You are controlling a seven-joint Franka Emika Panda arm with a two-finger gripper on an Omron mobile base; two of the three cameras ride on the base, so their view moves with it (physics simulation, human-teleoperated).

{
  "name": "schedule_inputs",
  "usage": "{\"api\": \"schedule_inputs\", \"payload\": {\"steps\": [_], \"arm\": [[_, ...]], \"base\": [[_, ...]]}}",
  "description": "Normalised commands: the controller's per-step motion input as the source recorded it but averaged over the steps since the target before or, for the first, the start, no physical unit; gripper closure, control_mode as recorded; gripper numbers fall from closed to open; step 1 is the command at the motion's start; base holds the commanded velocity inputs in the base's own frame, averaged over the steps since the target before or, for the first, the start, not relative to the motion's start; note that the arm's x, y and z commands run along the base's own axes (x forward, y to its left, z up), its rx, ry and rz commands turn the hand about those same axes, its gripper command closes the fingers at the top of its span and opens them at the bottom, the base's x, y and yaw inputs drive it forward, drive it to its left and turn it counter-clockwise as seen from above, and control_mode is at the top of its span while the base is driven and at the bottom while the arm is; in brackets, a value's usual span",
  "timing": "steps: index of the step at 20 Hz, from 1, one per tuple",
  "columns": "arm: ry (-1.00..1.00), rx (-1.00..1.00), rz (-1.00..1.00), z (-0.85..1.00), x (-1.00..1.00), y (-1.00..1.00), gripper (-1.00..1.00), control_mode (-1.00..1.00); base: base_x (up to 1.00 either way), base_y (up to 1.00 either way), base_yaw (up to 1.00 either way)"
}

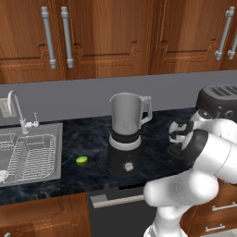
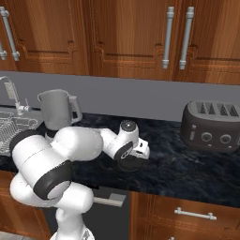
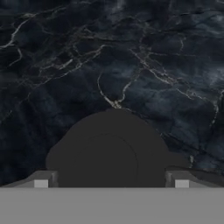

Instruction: Open the blender lid, put the kiwi in the blender, close the lid, and start the blender.

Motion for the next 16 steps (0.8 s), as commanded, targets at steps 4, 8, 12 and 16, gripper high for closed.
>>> {"api": "schedule_inputs", "payload": {"steps": [4,8,12,16], "arm": [[0.00,-0.01,0.00,0.72,-0.38,0.04,-1.00,-1.00],[-0.02,-0.04,0.00,0.86,-0.53,0.27,-1.00,-1.00],[0.00,-0.04,0.00,0.81,-0.71,0.68,-1.00,-1.00],[0.00,-0.05,0.00,0.71,-0.72,0.97,-1.00,-1.00]], "base": [[0.00,0.00,0.00],[0.00,0.00,0.00],[0.00,0.00,0.00],[0.00,0.00,0.00]]}}
